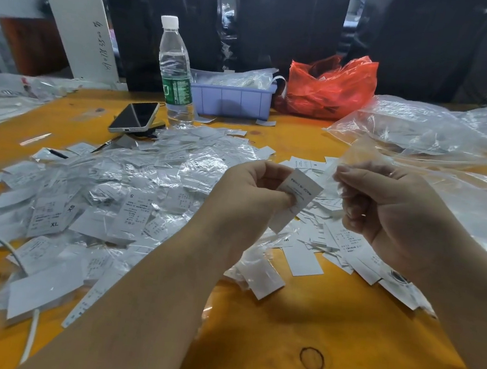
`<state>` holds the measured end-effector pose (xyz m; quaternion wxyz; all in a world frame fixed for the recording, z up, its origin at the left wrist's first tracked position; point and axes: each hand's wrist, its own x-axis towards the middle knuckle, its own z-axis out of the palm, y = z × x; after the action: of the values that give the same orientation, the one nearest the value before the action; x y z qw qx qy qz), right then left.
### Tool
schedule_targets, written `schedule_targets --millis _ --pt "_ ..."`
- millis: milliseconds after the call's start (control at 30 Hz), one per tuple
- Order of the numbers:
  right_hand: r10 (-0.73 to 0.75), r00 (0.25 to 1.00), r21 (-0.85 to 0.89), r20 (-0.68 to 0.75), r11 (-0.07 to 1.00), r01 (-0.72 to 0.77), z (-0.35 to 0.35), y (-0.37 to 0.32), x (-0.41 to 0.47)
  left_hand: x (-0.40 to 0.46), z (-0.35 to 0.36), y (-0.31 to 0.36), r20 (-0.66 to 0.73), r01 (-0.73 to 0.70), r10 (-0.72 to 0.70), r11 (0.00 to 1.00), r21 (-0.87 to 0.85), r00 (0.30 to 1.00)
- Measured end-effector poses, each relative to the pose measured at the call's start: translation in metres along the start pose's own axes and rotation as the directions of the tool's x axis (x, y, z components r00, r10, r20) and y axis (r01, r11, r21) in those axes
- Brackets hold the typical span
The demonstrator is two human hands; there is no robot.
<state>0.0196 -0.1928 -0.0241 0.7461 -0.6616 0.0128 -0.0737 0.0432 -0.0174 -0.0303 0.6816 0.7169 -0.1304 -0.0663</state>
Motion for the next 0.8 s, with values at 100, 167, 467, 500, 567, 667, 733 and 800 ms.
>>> schedule_targets --millis 100,167,467,500,567,667,733,800 --pt "0.0 1.0 -0.008 -0.015 1.0 0.0 0.0005 0.0003 0.0002 -0.0003 -0.0012 0.0 -0.017 -0.029 0.029 0.999 0.026 0.999" --pt "0.0 1.0 -0.009 -0.018 1.0 0.0 0.0007 0.0 0.0 -0.0003 -0.0009 -0.0001 -0.045 -0.043 0.045 0.998 0.056 0.998" --pt "0.001 1.0 0.001 -0.021 1.0 -0.001 0.0012 -0.0003 -0.0006 0.0009 -0.0028 0.0028 -0.072 -0.007 0.007 1.0 -0.007 0.997" --pt "-0.001 1.0 0.006 -0.021 1.0 0.001 0.0009 -0.0006 -0.0009 0.0005 -0.0027 0.0034 -0.045 -0.001 -0.001 0.998 -0.055 0.999" --pt "-0.008 1.0 0.021 -0.013 1.0 0.009 0.0004 -0.0013 -0.0017 -0.0006 -0.0008 0.0047 0.015 0.02 -0.018 0.988 -0.155 1.0" --pt "-0.009 1.0 0.032 0.005 0.999 0.009 0.0003 -0.0025 -0.0018 -0.002 0.003 0.004 0.118 0.081 -0.053 0.966 -0.245 0.992" --pt "0.003 0.999 0.043 0.046 0.999 -0.005 0.0013 -0.0028 -0.0022 -0.002 0.0046 0.0032 0.179 0.119 -0.072 0.955 -0.271 0.981" --pt "-0.009 0.995 0.043 0.095 0.999 0.005 0.0021 -0.0024 -0.0039 -0.0012 0.0057 0.0021 0.184 0.128 -0.087 0.965 -0.228 0.979"
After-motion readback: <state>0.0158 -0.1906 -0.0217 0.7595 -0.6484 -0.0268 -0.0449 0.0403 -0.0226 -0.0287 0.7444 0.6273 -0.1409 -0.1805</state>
